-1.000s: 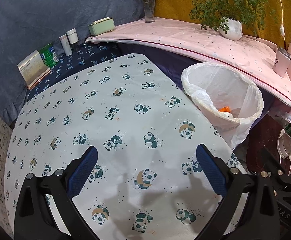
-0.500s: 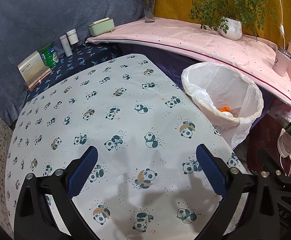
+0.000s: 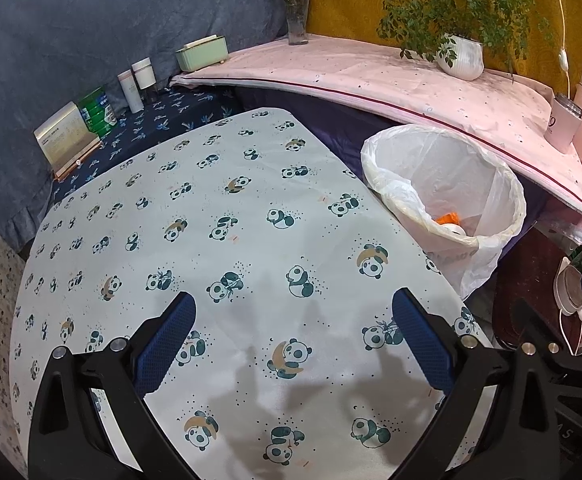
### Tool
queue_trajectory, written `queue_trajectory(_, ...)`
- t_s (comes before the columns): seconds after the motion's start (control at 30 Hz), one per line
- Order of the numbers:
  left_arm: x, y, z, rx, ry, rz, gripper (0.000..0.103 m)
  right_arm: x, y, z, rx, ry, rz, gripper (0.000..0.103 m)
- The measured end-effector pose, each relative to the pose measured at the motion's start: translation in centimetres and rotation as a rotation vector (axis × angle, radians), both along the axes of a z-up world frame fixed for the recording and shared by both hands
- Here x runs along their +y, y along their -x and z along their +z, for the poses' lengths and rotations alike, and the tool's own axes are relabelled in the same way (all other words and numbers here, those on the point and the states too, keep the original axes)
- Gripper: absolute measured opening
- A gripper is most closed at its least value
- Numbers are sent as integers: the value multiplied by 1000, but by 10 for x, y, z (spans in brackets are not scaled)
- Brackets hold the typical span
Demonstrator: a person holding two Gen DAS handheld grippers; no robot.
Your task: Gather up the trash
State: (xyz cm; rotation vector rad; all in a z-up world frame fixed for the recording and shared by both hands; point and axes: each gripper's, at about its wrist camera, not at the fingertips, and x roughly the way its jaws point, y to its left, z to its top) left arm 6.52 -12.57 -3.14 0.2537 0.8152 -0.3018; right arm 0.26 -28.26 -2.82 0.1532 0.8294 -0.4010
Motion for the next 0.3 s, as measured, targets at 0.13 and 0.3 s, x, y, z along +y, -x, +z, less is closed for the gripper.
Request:
queue_trajectory(0.13,-3,-1,1,-8,-4,13,94,-1,-1,0,-1,0,-3,96)
queue_trajectory(0.3,-3,-4,0,14,24,9,94,-3,-1,0,-7,-6,-9,96)
